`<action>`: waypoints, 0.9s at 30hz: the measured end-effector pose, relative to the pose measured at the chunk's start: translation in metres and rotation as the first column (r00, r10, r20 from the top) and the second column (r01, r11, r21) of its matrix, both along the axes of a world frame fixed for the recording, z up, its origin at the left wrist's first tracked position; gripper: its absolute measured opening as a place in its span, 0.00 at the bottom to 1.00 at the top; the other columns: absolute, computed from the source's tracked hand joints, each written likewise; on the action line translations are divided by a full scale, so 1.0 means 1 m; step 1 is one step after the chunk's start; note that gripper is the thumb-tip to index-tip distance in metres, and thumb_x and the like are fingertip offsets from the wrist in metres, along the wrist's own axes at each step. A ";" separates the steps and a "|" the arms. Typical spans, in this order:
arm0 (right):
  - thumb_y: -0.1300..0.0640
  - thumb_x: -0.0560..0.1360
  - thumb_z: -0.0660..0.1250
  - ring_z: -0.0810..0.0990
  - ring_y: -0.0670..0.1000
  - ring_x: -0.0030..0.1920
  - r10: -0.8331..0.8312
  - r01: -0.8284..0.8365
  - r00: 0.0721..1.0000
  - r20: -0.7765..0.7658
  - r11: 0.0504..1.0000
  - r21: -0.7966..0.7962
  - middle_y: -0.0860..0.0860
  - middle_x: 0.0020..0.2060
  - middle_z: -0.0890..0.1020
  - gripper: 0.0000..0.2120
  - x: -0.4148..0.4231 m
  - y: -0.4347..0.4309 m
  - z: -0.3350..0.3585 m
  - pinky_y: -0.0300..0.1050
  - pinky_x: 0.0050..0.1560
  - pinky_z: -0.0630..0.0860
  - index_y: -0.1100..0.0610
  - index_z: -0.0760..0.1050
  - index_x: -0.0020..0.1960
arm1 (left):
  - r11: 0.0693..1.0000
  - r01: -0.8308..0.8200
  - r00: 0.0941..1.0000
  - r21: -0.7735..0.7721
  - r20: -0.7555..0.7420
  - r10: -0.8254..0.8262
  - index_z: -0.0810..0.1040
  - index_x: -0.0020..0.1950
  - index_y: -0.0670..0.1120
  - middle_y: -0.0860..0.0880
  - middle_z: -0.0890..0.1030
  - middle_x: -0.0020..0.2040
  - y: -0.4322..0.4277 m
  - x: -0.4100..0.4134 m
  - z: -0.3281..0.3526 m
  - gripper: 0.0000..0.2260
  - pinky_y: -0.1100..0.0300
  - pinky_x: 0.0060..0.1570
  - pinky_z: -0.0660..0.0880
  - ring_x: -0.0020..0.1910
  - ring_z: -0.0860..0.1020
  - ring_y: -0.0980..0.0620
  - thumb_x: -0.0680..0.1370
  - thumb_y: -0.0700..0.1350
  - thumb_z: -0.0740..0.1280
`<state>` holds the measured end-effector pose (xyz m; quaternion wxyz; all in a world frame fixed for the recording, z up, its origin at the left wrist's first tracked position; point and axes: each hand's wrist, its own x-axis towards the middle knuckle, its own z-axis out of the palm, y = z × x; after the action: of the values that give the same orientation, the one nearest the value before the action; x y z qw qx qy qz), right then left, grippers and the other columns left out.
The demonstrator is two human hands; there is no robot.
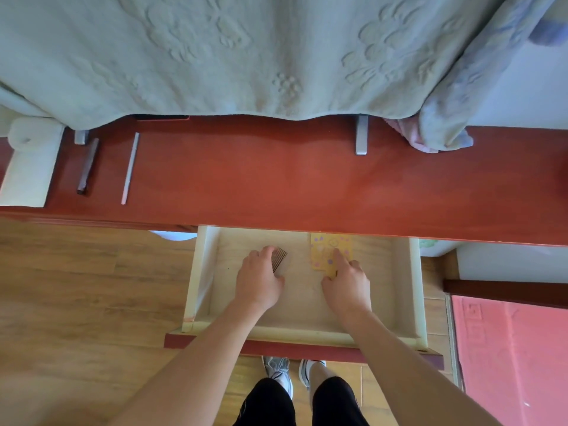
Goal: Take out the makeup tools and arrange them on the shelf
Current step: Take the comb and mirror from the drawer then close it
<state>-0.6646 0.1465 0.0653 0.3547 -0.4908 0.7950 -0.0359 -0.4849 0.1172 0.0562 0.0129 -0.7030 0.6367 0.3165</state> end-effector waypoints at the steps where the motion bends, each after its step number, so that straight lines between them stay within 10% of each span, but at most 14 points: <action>1: 0.59 0.71 0.63 0.75 0.59 0.44 -0.011 0.011 1.000 -0.001 1.000 -0.001 0.53 0.50 0.72 0.31 0.001 0.000 0.000 0.45 0.45 0.73 0.48 0.62 0.74 | 1.000 -0.003 1.000 -0.003 0.002 0.003 0.68 0.71 0.51 0.47 0.75 0.57 0.000 0.001 0.000 0.26 0.52 0.54 0.75 0.59 0.73 0.44 0.73 0.45 0.69; 27: 0.53 0.69 0.67 0.79 0.54 0.46 -0.051 0.051 0.998 0.023 0.999 -0.005 0.50 0.45 0.82 0.28 -0.004 0.007 0.045 0.43 0.45 0.75 0.43 0.71 0.69 | 0.997 -0.050 0.998 -0.051 -0.025 0.049 0.70 0.72 0.49 0.47 0.76 0.58 0.010 0.010 0.048 0.27 0.51 0.53 0.78 0.56 0.76 0.46 0.73 0.44 0.72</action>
<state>-0.6690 0.1540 0.1105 0.3616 -0.4708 0.8030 -0.0527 -0.4752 0.1272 0.1041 -0.0207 -0.7148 0.6273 0.3085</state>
